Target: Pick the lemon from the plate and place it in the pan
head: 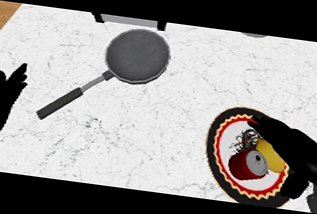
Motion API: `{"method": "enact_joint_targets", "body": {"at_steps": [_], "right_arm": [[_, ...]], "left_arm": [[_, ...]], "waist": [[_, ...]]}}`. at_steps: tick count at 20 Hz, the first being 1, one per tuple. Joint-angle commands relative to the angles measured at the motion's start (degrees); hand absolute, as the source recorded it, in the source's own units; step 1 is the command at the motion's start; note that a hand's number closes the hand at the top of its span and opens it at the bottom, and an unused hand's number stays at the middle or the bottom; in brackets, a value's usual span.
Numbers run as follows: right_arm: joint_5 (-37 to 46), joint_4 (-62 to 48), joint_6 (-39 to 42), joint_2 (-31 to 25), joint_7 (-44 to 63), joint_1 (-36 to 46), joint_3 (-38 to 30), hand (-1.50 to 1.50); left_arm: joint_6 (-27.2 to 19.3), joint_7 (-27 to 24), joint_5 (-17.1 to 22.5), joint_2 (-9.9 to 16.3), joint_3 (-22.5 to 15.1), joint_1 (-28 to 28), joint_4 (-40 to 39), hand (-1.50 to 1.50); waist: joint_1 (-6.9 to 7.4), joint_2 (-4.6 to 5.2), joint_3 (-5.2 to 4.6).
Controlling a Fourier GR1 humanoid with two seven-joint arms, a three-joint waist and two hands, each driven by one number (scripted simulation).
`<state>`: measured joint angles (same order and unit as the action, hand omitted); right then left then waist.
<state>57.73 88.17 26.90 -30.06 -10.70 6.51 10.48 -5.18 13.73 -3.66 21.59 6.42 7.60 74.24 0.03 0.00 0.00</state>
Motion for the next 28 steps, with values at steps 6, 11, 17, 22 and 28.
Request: {"method": "enact_joint_targets", "body": {"at_steps": [6, 11, 17, 22, 28], "right_arm": [[6.42, -9.29, -3.55, 2.53, -3.20, 1.81, -1.28, -1.50], [10.42, -14.76, -10.14, 4.56, -6.64, 3.90, 1.42, 1.50], [14.45, -13.27, -15.83, 5.33, -6.61, 3.31, 0.35, 1.50], [12.63, -9.54, -11.94, 5.77, -7.66, 2.97, -2.94, 1.50], [13.03, -4.28, -8.09, 20.67, 18.42, -0.48, -6.24, 1.50]], "left_arm": [[3.28, 1.71, -0.68, 0.26, 2.56, -1.05, 2.59, 0.00], [0.84, 1.77, -3.39, -1.09, 2.18, 3.15, -1.10, 0.00], [2.26, 0.50, -2.72, -2.44, 3.06, -0.94, 1.41, 0.00], [3.57, 0.58, -2.63, -3.55, 3.43, -5.67, 6.96, 0.00], [2.89, 1.60, -2.94, -2.53, 4.02, -1.60, 3.19, 0.00]], "waist": [[0.08, 0.00, 0.01], [0.08, 0.10, 0.02], [0.00, 0.00, 0.00], [0.10, -0.07, 0.00], [-1.40, -0.46, -0.10]]}}
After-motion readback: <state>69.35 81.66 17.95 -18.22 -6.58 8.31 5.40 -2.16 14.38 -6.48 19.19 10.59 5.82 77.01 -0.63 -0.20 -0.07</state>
